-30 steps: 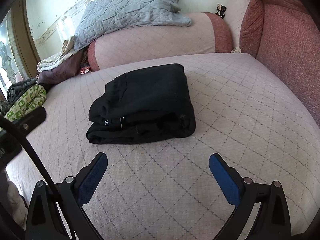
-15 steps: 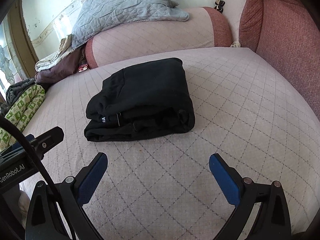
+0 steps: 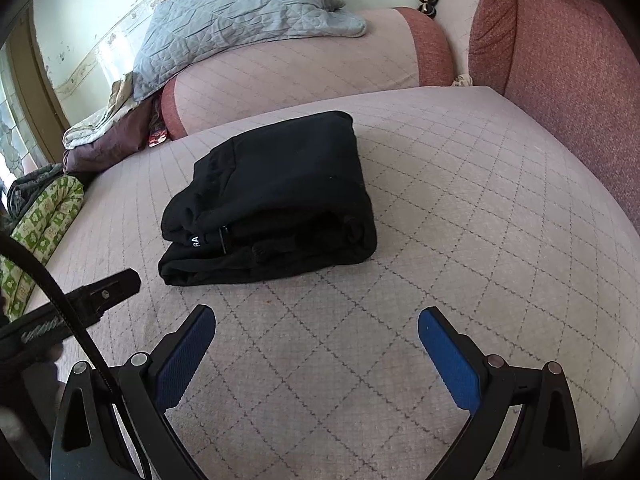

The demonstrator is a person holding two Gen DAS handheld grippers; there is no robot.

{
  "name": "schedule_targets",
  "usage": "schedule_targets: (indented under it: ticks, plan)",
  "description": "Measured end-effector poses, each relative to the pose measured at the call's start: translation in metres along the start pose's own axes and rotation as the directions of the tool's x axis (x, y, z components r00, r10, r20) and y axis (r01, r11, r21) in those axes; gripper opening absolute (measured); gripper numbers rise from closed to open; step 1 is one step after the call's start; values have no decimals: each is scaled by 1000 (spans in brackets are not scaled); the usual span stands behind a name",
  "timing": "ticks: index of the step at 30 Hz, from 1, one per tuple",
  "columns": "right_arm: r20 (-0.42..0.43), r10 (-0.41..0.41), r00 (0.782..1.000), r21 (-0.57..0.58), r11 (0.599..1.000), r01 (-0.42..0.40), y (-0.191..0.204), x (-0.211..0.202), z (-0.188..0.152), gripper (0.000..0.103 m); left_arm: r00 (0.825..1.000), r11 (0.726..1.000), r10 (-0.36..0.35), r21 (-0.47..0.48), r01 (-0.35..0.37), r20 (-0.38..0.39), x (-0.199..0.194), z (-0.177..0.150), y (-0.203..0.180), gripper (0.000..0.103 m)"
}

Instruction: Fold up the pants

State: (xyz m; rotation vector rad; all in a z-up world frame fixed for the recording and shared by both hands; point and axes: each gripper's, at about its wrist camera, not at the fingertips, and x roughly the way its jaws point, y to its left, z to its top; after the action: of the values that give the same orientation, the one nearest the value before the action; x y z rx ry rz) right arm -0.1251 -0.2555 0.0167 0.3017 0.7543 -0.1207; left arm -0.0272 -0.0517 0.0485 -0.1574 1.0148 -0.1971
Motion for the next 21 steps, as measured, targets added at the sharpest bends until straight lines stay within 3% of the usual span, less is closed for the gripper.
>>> schedule_targets:
  ticks: [3, 9, 15, 18, 19, 21]
  plan:
    - [-6, 3, 1000, 15, 1000, -2, -3, 1, 0, 103, 999, 1000, 25, -10, -25, -41, 14, -7, 2, 103]
    - [23, 11, 1000, 44, 999, -12, -11, -8, 7, 103, 991, 983, 134, 127, -130, -23, 19, -22, -18, 103]
    - [19, 31, 999, 104, 994, -33, -34, -17, 48, 103, 989, 976, 138, 175, -126, -56, 19, -29, -23, 103]
    - [-45, 116, 992, 207, 973, -104, -54, 4, 81, 103, 991, 980, 124, 159, -116, -46, 18, -30, -23, 103]
    - [-66, 155, 986, 243, 961, -135, -61, 14, 89, 101, 991, 981, 126, 157, -118, -43, 18, -31, -22, 103]
    - [-51, 229, 972, 307, 930, -203, -72, 24, 95, 72, 990, 978, 136, 165, -130, -28, 18, -33, -24, 103]
